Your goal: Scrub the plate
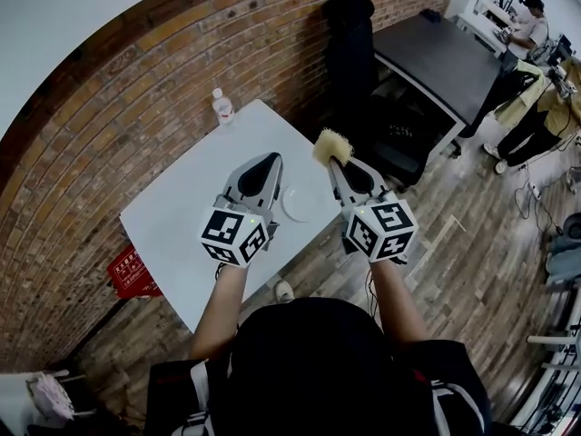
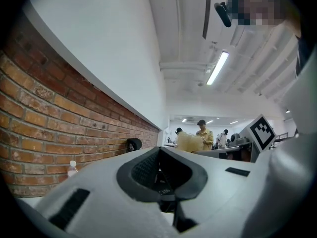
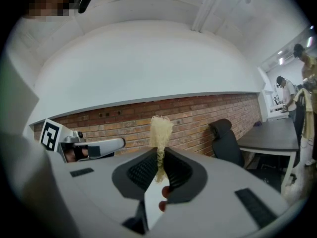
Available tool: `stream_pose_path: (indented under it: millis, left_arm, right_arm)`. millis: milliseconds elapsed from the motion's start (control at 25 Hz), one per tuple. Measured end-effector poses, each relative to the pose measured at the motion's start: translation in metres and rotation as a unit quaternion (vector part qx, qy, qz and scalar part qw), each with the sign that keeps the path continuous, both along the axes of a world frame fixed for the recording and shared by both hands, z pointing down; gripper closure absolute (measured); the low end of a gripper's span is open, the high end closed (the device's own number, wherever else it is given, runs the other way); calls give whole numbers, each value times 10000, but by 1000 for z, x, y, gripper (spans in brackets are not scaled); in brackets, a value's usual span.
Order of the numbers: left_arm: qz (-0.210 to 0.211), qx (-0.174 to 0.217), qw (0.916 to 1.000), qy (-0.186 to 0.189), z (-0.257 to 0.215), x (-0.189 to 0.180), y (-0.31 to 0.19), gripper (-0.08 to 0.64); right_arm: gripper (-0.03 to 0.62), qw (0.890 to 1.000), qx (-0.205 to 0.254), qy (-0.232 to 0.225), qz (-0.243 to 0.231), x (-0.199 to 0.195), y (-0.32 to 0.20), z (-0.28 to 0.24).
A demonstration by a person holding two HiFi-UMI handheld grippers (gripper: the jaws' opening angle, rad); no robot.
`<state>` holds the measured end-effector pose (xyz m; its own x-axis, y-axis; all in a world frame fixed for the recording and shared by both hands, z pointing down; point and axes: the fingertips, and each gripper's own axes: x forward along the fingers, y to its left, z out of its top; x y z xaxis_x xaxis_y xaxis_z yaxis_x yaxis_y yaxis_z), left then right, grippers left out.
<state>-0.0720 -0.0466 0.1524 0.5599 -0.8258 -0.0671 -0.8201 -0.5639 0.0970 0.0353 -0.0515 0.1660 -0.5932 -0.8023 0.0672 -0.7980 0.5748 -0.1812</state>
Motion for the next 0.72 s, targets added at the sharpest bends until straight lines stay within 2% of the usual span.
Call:
stream_pose_path:
  millis: [720]
  left_arm:
    - [425, -253, 9986, 207, 27, -51, -49, 541]
  right_arm:
    - [551, 9993, -161, 213, 250, -58, -48, 20]
